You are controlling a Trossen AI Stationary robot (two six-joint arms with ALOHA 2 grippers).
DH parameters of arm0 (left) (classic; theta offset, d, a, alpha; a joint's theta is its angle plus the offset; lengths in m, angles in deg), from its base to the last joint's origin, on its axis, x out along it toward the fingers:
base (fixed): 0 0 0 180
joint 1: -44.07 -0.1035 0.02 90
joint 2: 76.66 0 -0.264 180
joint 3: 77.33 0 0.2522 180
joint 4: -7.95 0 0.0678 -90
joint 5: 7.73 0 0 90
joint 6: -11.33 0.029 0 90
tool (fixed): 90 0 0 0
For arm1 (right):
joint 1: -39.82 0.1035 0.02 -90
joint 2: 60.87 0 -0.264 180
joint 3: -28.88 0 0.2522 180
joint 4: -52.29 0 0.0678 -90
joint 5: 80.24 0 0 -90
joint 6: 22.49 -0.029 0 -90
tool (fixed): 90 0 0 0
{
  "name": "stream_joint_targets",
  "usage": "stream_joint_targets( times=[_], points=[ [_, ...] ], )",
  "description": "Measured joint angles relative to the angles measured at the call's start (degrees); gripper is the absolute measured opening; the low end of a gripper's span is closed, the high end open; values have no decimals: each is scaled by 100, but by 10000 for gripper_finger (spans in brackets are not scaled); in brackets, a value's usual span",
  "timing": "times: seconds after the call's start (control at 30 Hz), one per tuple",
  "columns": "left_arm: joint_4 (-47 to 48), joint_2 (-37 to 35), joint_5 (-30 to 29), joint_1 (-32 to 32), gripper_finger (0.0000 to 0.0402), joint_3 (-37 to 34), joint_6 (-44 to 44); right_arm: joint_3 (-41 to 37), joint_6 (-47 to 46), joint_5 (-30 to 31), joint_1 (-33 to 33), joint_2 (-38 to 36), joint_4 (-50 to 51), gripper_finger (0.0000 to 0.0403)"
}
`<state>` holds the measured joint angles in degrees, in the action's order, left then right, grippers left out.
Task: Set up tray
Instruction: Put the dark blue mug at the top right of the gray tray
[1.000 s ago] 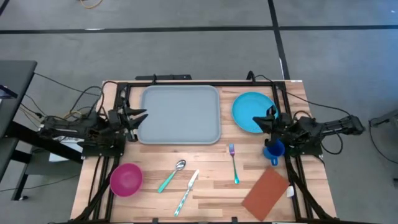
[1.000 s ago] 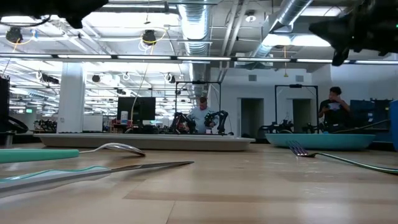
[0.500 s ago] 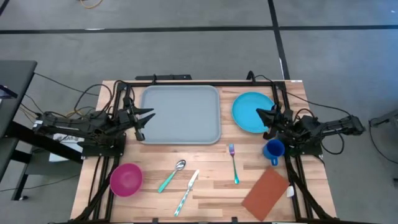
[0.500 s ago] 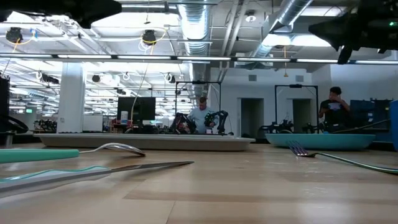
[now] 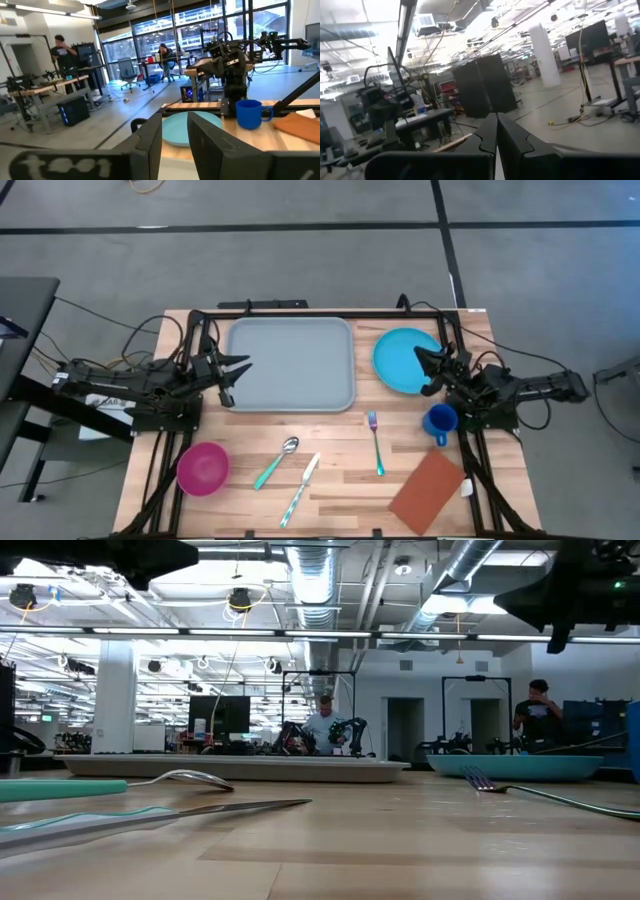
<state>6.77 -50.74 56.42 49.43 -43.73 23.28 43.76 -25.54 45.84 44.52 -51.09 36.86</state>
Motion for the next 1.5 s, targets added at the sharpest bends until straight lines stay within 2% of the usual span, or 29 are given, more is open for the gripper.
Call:
stream_joint_targets(
  times=[0.23,0.53,0.7,0.93,1.07,1.2,1.33,1.5],
  points=[
    [335,-1,-2,0,82,-2,-358,9,3,-16,-100,-3,56,4],
    [367,-2,-7,0,82,-2,28,11,-2,-211,-147,11,-35,16],
    [365,-2,-7,0,82,-2,81,13,20,-729,-137,39,-2,61],
    [347,-2,-7,0,82,-4,52,368,181,-652,-164,341,418,139],
    [347,-2,-12,0,82,-7,39,1243,227,-1073,12,677,1548,163],
    [347,-2,-51,0,82,-7,33,2590,238,-1005,241,1335,3744,163],
    [349,-2,-54,0,82,-7,-62,4033,-928,-936,361,2290,6622,154],
    [407,-2,-52,0,82,-7,-166,4994,-2202,-1639,521,3313,9439,142]
  ],
)
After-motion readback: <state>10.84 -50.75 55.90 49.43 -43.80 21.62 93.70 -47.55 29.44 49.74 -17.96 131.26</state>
